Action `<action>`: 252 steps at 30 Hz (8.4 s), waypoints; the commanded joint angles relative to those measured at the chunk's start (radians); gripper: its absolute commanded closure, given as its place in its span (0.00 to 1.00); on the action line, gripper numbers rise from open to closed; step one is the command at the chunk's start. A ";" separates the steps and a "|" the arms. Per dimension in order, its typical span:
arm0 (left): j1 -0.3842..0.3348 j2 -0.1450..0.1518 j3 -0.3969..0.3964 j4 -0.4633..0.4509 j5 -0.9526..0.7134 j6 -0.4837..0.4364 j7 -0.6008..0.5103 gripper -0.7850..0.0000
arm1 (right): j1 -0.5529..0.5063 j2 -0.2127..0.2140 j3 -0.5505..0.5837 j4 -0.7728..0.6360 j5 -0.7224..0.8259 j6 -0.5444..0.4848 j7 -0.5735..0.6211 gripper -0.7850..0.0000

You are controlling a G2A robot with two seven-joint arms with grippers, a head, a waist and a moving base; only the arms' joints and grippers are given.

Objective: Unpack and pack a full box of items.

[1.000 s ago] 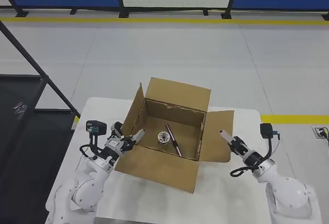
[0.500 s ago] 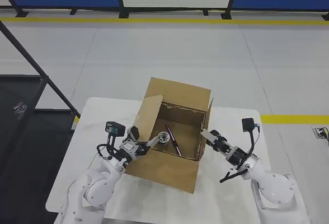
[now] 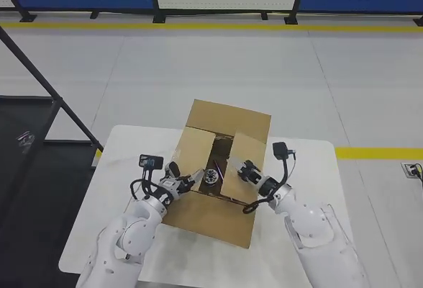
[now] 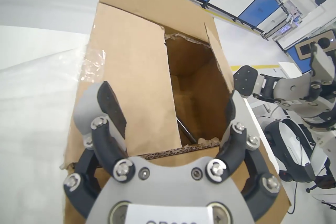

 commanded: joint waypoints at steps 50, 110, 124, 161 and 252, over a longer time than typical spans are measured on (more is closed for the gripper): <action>0.044 0.032 -0.178 0.101 -0.060 -0.149 0.089 0.00 | -0.131 0.070 0.263 -0.049 0.119 -0.081 0.088 0.00; 0.431 0.114 -0.231 -0.140 -0.084 -0.575 -0.043 0.00 | 0.064 0.055 0.159 0.311 0.403 -0.247 -0.085 0.00; 0.403 0.135 -0.191 -0.175 -0.145 -0.683 -0.126 0.00 | 0.227 0.025 0.080 0.488 0.381 -0.302 -0.285 0.00; 0.323 0.140 -0.145 -0.259 -0.109 -0.465 0.059 0.00 | 0.667 -0.079 0.003 1.199 0.586 -0.581 -0.041 0.00; -0.218 0.019 -0.122 0.616 -1.015 0.042 -0.003 0.00 | 0.282 0.054 0.050 0.488 0.581 0.008 0.384 0.00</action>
